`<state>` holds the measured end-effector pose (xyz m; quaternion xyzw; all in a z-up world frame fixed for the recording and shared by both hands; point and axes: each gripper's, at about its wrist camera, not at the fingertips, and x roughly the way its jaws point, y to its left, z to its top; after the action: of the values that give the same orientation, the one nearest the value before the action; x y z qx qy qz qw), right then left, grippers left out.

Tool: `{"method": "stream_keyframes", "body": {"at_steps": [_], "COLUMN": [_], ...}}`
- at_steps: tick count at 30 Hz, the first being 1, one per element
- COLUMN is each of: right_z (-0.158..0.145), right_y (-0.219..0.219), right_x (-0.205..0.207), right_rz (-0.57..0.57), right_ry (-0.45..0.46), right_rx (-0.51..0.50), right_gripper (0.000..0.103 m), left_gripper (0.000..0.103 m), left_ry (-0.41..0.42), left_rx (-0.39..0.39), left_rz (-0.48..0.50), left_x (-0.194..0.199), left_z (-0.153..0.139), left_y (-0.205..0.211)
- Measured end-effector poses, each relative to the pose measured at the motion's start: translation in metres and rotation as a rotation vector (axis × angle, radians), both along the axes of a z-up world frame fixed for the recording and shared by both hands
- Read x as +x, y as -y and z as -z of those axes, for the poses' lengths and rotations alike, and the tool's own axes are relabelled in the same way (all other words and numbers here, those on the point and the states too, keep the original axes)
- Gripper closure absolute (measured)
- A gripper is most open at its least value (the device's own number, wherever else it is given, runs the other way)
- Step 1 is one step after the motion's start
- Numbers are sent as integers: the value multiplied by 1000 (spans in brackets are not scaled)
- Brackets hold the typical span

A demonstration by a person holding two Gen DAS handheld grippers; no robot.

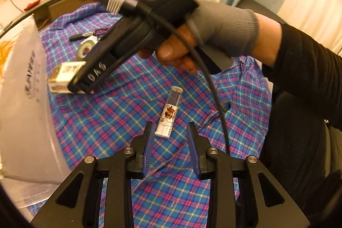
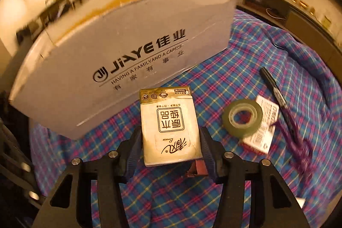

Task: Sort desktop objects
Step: 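Grasp the small clear tube with the left tool while the right tool grasps the tissue pack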

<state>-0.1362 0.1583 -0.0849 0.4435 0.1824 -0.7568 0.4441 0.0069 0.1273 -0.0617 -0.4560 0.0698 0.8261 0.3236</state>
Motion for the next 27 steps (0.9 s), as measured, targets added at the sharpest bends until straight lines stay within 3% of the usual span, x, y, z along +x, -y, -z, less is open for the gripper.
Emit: {"method": "stream_keyframes", "body": {"at_steps": [9,17,19,20,21,27], "right_z": [-24,-47,-48,-48,-49,-51], "right_y": [-42,-102,-116,-121,-126,-144], "right_x": [0,-5,-6,-6,-5,10], "right_rz": [138,386,444,461,471,512], "right_ry": [49,23,30,33,36,38], "right_rx": [-197,-262,-265,-268,-272,-280], "right_gripper": [50,50,50,50,50,50], "left_gripper": [68,68,68,72,83,83], "left_ry": [-24,-21,-49,-53,-56,-18], "left_rx": [-21,-141,-141,-136,-132,-69], "left_rz": [-32,-38,-46,-53,-59,-102], "left_x": [-6,-3,2,3,4,-6], "left_z": [7,31,33,32,31,22], "left_y": [-23,-46,-49,-49,-47,-34]}}
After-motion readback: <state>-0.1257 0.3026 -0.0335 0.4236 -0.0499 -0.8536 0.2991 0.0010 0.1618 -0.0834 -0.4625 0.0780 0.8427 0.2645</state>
